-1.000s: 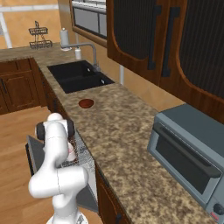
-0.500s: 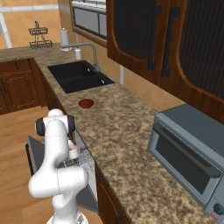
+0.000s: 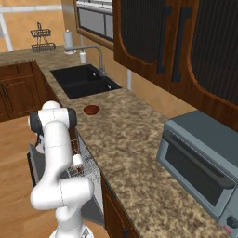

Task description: Pick up the cup and bowl from the counter, place them in the dishwasher, and close the dishwasher door.

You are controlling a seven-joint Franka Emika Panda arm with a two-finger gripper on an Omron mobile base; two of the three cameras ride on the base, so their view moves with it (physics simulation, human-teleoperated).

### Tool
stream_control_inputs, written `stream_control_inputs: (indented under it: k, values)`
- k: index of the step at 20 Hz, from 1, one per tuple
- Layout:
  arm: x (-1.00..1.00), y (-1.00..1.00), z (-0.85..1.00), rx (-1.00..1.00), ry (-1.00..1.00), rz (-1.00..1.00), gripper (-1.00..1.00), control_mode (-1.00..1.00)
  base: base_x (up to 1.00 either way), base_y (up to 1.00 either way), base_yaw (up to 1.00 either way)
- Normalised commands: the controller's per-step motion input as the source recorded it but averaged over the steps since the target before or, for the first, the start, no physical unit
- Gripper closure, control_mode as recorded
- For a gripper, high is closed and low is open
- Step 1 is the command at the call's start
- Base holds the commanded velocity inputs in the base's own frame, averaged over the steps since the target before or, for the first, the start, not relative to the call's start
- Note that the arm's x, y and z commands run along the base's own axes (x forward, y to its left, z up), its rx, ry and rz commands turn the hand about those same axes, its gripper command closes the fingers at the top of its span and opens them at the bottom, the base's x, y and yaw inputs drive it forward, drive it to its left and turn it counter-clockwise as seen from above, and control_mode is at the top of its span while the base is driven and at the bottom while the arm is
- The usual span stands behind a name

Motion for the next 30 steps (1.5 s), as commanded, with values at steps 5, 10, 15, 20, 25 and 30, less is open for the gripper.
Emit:
stream_control_inputs:
  k: [5, 10, 15, 20, 25, 30]
  values:
    - [-0.06, -0.04, 1.0, 0.0, 0.0, 0.0, -1.0, -1.0, 0.0, 0.0, 0.0]
    - [0.0, -0.02, 1.0, 0.03, 0.02, -0.01, -1.0, -1.0, 0.0, 0.0, 0.0]
    - [0.04, -0.4, 1.0, 0.09, 0.02, -0.06, -1.0, -1.0, 0.0, 0.0, 0.0]
    - [0.21, -0.86, 0.98, 0.23, -0.06, 0.0, -1.0, -1.0, 0.0, 0.0, 0.0]
    - [0.75, -0.94, 0.68, 0.21, -0.14, 0.0, -1.0, -1.0, 0.0, 0.0, 0.0]
    - [1.0, -0.26, 0.32, 0.19, 0.06, -0.04, -1.0, -1.0, 0.0, 0.0, 0.0]
